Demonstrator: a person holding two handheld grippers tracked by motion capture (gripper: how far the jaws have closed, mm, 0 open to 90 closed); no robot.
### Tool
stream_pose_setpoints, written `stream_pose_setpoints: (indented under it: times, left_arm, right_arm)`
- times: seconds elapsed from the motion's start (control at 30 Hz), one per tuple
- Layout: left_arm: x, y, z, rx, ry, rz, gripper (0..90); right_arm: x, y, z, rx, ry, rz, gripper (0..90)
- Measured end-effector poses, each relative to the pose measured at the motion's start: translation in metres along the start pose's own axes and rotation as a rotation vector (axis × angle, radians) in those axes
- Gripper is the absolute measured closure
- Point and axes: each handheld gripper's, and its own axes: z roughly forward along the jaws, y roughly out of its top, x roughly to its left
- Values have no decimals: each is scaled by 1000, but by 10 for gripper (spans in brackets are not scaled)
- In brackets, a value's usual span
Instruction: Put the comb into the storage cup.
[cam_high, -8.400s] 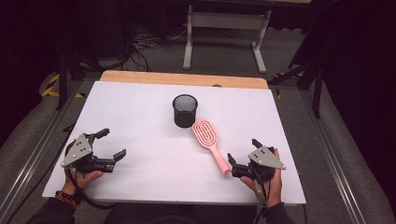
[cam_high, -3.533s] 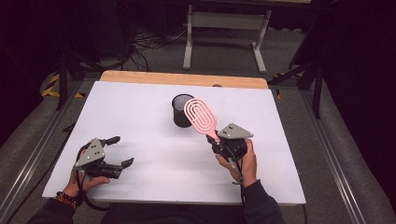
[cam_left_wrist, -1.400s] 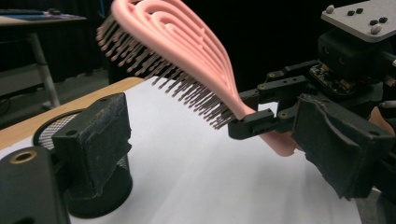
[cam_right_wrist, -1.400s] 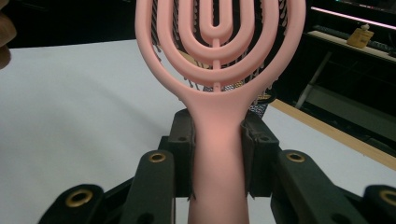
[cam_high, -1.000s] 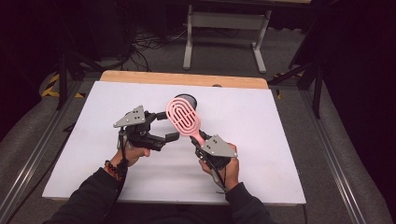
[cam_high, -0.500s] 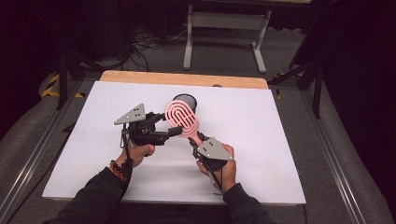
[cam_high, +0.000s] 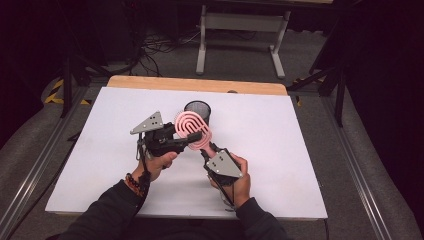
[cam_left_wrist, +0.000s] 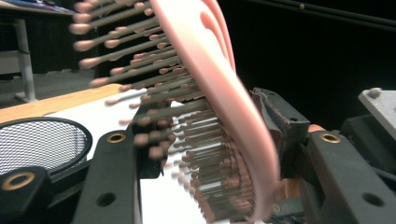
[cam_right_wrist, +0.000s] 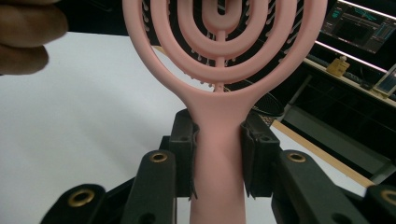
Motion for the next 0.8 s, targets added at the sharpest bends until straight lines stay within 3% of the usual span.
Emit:
stream_pose_setpoints:
  times: [0.1,0.27,0.57,0.67,0.8]
  left_arm:
    - [0,0,-1,-9,-3,-5,562]
    - [0,0,-1,-9,-2,-9,579]
    - [-4,1,-3,13,-26,45,601]
    - [-7,2,-5,17,-18,83,615]
    - [-6,3,-8,6,-31,86,623]
  right_arm:
    - [3,0,1,3,5,-11,690]
    - [3,-1,2,5,1,-7,689]
    - [7,-2,4,8,6,-1,684]
    - [8,-2,3,7,19,-4,646]
    - [10,0,2,-5,32,-11,627]
